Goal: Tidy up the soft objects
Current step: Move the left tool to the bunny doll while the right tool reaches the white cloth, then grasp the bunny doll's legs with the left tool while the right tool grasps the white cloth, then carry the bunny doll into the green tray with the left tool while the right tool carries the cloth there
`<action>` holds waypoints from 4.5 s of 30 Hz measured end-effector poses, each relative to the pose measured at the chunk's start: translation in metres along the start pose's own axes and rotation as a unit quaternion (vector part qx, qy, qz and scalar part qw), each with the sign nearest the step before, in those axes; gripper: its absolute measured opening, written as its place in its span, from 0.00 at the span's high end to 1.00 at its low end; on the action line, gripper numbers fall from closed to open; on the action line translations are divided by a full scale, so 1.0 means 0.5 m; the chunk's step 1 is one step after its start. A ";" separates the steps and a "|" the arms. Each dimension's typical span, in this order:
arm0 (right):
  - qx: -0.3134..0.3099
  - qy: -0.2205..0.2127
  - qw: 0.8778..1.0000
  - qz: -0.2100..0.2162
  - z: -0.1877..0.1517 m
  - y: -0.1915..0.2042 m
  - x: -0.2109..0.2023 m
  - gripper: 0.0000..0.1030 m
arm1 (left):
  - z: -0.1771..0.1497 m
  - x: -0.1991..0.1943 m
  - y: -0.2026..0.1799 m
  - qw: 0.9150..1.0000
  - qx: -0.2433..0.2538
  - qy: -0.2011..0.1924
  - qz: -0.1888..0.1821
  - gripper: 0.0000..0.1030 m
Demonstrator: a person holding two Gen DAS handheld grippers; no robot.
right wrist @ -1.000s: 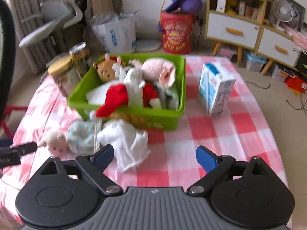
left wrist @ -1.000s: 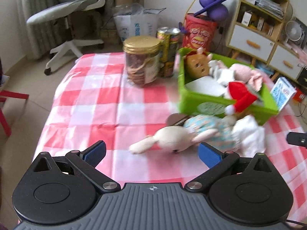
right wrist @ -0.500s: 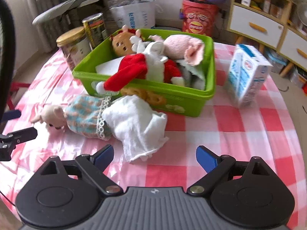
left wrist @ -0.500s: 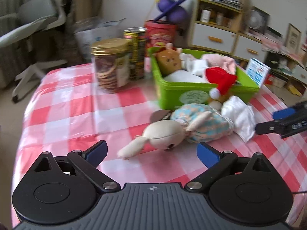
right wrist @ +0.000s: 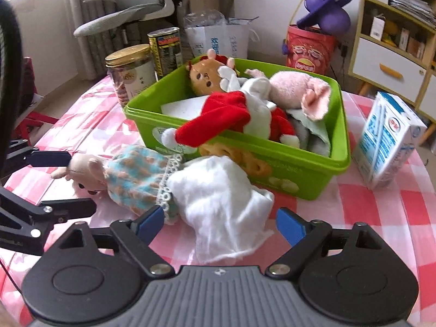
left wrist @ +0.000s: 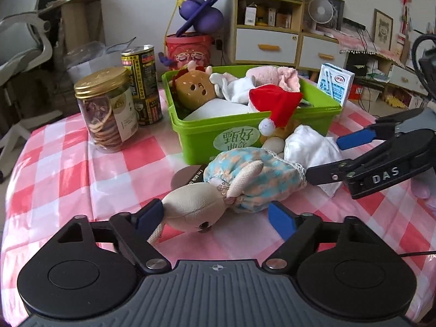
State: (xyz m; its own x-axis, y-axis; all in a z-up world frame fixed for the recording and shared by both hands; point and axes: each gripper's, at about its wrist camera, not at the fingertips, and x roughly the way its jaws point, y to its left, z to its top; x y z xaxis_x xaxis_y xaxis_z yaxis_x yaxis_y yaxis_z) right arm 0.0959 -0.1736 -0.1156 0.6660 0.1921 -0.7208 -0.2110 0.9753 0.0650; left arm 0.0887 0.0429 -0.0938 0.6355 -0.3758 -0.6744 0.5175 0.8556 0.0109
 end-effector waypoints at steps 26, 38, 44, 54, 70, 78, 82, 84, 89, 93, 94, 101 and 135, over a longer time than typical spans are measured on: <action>0.088 0.045 0.995 0.014 -0.001 -0.067 -0.060 1.00 | -0.007 -0.048 -0.091 0.991 0.081 0.053 -0.088 0.80; 0.099 0.036 0.994 0.033 -0.008 -0.104 -0.084 0.84 | 0.021 -0.027 -0.089 0.998 0.058 0.013 -0.034 0.41; 0.082 0.049 0.995 0.041 -0.011 -0.084 -0.066 0.71 | 0.027 0.012 -0.091 0.998 0.062 0.022 -0.006 0.40; 0.080 0.068 0.994 0.023 -0.017 -0.081 -0.024 0.71 | 0.036 0.064 -0.114 0.994 0.094 0.031 0.034 0.37; 0.055 0.056 0.997 0.013 -0.015 -0.065 -0.007 0.99 | 0.033 0.103 -0.145 0.983 0.152 0.034 0.095 0.61; 0.094 0.049 0.994 0.020 -0.007 -0.102 -0.032 1.00 | 0.045 0.067 -0.142 0.991 0.108 0.042 0.061 0.67; 0.127 0.047 0.990 0.037 -0.003 -0.123 -0.054 1.00 | 0.054 0.044 -0.123 0.996 0.059 0.054 0.038 0.67; 0.141 0.043 0.988 0.039 -0.001 -0.131 -0.065 1.00 | 0.057 0.031 -0.110 0.997 0.031 0.062 0.030 0.67; 0.174 0.026 0.984 0.041 0.007 -0.153 -0.091 1.00 | 0.064 -0.015 -0.078 0.997 -0.031 0.064 0.012 0.67; 0.194 0.008 0.980 0.047 0.016 -0.169 -0.111 1.00 | 0.072 -0.053 -0.064 0.998 -0.052 0.045 0.006 0.67; 0.199 0.004 0.979 0.049 0.019 -0.173 -0.116 1.00 | 0.075 -0.060 -0.061 0.998 -0.058 0.040 0.005 0.67; 0.232 -0.026 0.971 0.060 0.042 -0.197 -0.137 1.00 | 0.117 -0.110 -0.040 0.995 -0.102 -0.006 0.016 0.67; 0.246 -0.053 0.967 0.038 0.098 -0.200 0.029 1.00 | 0.253 0.203 -0.014 0.991 -0.064 0.042 0.112 0.67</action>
State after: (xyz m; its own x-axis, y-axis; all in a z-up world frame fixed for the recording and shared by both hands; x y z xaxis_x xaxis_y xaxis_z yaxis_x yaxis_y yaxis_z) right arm 0.1616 -0.2630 -0.0989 0.7373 0.2502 -0.6275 0.0865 0.8863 0.4551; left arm 0.2219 -0.0461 -0.0689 0.6741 -0.1445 -0.7244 0.2880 0.9545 0.0775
